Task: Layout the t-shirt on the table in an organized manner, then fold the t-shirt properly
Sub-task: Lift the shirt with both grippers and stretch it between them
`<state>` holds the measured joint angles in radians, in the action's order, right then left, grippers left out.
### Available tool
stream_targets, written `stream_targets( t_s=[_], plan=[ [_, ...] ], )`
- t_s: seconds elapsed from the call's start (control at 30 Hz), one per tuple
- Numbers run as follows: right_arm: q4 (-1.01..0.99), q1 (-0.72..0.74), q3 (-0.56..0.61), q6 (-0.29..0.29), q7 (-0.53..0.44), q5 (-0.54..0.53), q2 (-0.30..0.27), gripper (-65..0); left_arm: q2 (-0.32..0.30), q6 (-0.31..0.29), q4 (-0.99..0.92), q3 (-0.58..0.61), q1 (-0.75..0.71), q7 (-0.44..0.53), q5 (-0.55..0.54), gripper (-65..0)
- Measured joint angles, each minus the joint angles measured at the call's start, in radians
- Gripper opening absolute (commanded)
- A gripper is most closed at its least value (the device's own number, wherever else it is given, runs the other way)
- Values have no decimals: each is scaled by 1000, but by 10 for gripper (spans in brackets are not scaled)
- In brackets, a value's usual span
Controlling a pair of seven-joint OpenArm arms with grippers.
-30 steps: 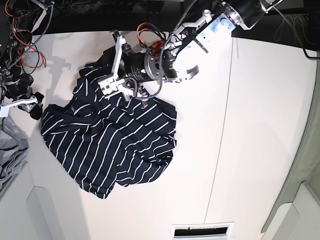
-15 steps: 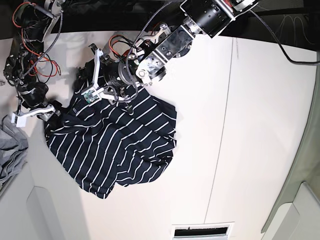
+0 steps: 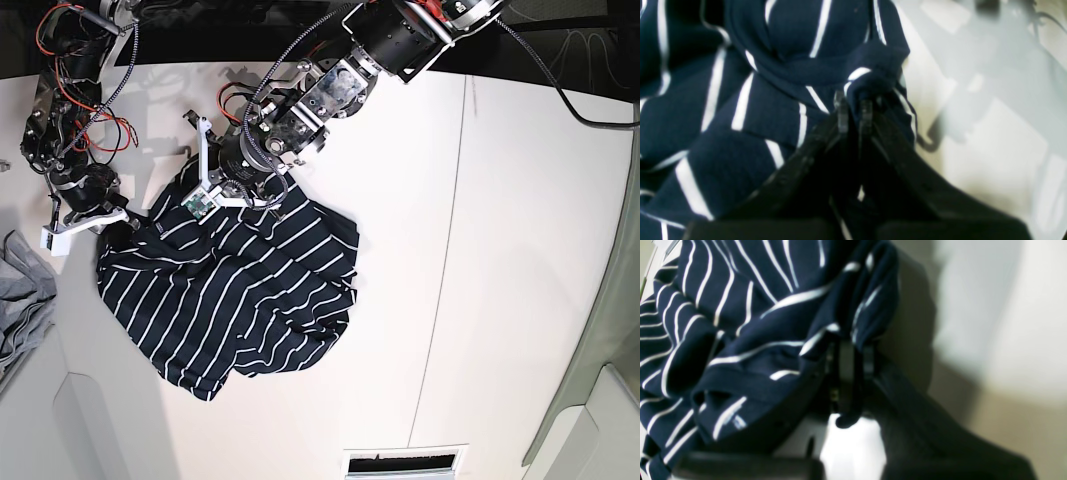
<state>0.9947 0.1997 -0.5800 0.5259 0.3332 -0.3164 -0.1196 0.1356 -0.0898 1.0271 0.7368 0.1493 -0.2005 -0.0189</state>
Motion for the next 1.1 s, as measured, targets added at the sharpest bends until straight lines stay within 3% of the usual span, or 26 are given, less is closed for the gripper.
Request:
stream_targets(
  t_s=[0.17,0.27,0.37,0.53,0.7,0.9,1.1],
  plan=[
    [39,-3,0,24,5,-2,-6,-650,-45,40,37,-114,0,-4,8,-650],
    [124,-11,3,41,32,-27,-16,-650,-133,33,152,-182,-4,-20,3,-650],
    [220,-28,8,61,133,-124,-21,-650,-227,19,305,-195,-5,-66,0,-650],
    [307,-36,11,66,259,-267,-58,-650,-389,-104,573,-188,-6,-145,-46,-650],
    [367,-37,13,73,328,-346,-74,-650,-526,-119,797,-186,-8,-185,-86,-650],
    [561,-130,16,80,351,-440,-71,-650,-663,-53,997,-186,-10,-240,-63,-650],
    [830,-262,19,85,402,-543,-77,-650,-716,3,1165,-317,-31,-292,-42,-650]
  ],
)
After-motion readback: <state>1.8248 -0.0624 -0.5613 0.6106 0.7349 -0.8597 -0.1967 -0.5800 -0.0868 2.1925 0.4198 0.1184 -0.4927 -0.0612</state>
